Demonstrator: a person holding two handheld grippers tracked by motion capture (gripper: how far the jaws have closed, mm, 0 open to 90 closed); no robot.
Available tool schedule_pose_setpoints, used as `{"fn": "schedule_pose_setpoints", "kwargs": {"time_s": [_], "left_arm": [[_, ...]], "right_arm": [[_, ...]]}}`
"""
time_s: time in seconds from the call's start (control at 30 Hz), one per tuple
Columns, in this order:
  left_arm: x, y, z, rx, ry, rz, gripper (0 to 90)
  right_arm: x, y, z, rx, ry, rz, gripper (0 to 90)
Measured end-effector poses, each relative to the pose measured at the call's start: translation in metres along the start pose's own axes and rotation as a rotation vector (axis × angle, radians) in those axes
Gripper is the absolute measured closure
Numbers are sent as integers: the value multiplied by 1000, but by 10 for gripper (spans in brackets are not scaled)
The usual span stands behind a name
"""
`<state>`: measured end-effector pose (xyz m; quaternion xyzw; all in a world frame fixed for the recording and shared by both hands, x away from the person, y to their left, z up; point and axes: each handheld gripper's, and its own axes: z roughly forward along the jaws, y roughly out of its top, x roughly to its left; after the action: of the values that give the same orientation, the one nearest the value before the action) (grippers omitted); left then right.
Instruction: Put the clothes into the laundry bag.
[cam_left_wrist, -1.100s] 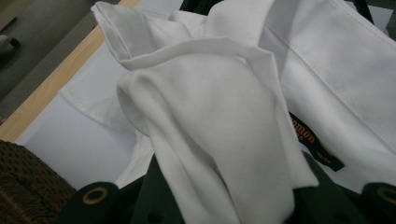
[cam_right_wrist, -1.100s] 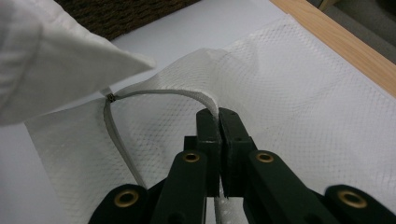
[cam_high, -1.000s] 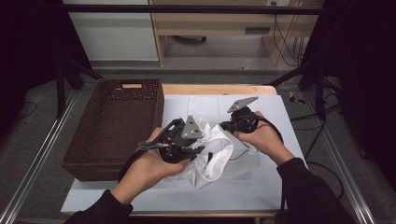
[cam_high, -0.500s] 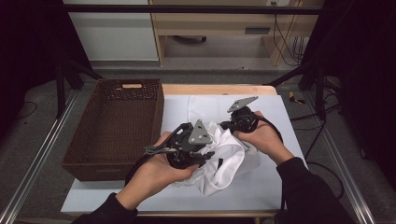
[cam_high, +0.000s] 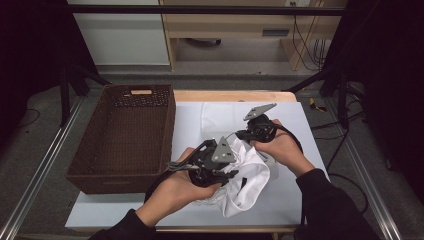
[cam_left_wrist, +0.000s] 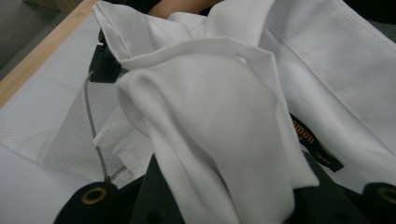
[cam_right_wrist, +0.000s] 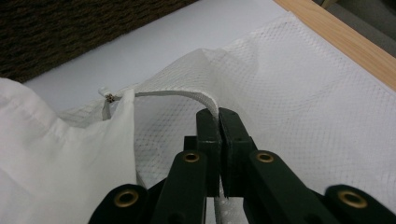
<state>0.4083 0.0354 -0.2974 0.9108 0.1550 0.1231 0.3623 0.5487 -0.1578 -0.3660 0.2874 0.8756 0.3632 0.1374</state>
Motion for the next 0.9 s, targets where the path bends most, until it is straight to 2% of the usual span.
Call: {"fn": "schedule_pose_setpoints", "kwargs": {"time_s": [0.1,0.27,0.37,0.4,0.63,0.73,0.9], "left_arm": [[-2,0,6,-10,-15,1,715],[-1,-4,21,2,-18,-5,714],[2,-7,30,4,-11,-8,715],[6,-10,37,11,-9,-23,714],[17,-16,53,-5,-4,-50,714],[21,-23,64,21,6,-63,714],[24,-29,73,45,8,-71,713]], "right_arm": [[-1,0,0,-3,1,-1,885],[-2,-3,0,-8,0,4,885],[-2,-5,1,-11,-6,3,885],[-2,-5,0,-8,-6,3,885],[-3,-6,-1,-12,-4,1,885],[-2,-7,-1,-19,-4,0,885],[0,-7,-1,-15,-2,-9,884]]}}
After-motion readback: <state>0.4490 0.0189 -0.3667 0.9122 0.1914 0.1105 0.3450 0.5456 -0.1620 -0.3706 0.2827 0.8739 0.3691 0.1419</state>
